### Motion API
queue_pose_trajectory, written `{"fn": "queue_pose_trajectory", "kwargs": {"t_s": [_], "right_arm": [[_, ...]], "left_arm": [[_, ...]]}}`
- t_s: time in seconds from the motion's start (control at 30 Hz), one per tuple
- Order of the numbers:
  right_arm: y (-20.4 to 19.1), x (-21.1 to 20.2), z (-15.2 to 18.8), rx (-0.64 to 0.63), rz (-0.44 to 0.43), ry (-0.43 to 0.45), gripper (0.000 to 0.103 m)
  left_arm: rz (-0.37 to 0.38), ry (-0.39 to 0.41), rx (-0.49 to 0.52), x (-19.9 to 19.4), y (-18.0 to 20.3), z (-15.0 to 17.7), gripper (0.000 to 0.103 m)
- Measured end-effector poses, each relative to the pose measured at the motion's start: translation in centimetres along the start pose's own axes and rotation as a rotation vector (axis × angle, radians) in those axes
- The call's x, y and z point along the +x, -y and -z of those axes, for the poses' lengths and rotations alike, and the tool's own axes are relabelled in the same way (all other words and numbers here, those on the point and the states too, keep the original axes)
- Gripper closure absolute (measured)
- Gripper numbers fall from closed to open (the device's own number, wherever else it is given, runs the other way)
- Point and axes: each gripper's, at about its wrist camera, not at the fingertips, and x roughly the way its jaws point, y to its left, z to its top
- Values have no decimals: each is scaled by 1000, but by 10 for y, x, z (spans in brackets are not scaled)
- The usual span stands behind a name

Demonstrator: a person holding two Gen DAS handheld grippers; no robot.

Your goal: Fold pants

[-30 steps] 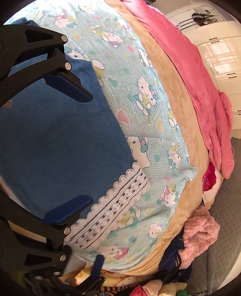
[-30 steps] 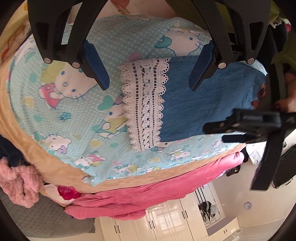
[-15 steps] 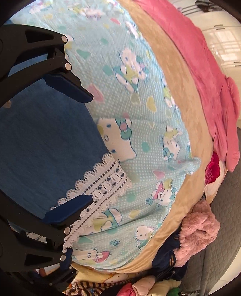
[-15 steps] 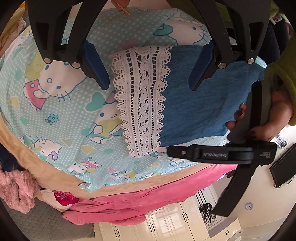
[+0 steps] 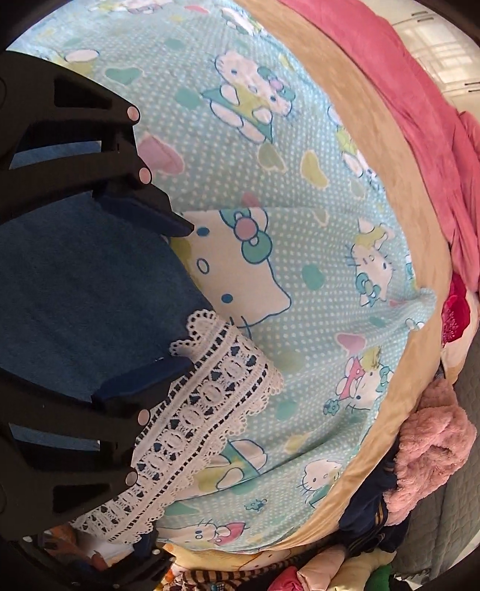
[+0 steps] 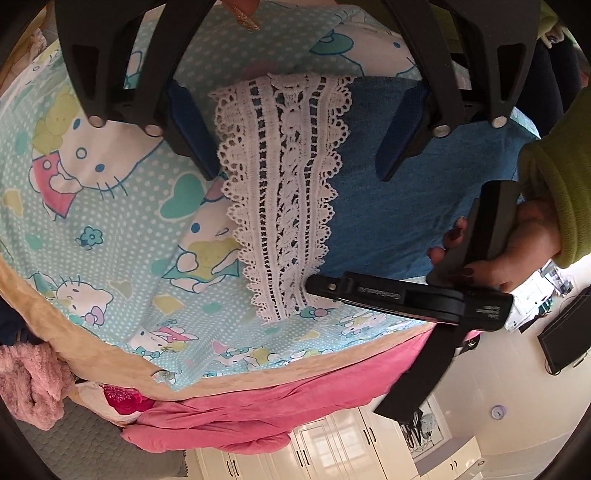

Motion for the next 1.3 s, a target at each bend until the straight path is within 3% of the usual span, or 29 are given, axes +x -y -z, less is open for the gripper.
{"fn": "queue_pose_trajectory", "kwargs": {"t_s": [0.03, 0.23, 0.33, 0.37, 0.43, 0.57, 0.63, 0.73, 1.1, 1.3], "right_arm": [[-1, 1, 0, -1, -16, -2, 35], [0, 7, 0, -8, -14, -9, 39], [-3, 9, -1, -19, -4, -12, 42], [-3, 9, -2, -23, 0, -13, 49], [-1, 10, -4, -30, 5, -17, 60], [3, 7, -8, -21, -23, -18, 77], [0, 6, -10, -25, -24, -16, 79], [-6, 0, -13, -34, -35, -3, 80], [-45, -23, -29, -122, -71, 50, 83], [-48, -23, -31, -133, 3, 32, 83]], "left_arm": [[20, -9, -14, 3, 0, -1, 44], [9, -15, 6, 11, 11, -3, 44], [21, -13, -43, 12, 8, -1, 44], [19, -13, -48, 11, 8, -1, 46], [41, -11, -40, 9, 11, 0, 64], [78, -12, -37, 9, 10, 1, 76], [107, -4, -72, 6, 3, 3, 88], [108, 15, -73, -3, 4, 6, 94], [184, 128, -186, -44, -22, 27, 97], [174, 153, -208, -60, -34, 41, 97]]}}
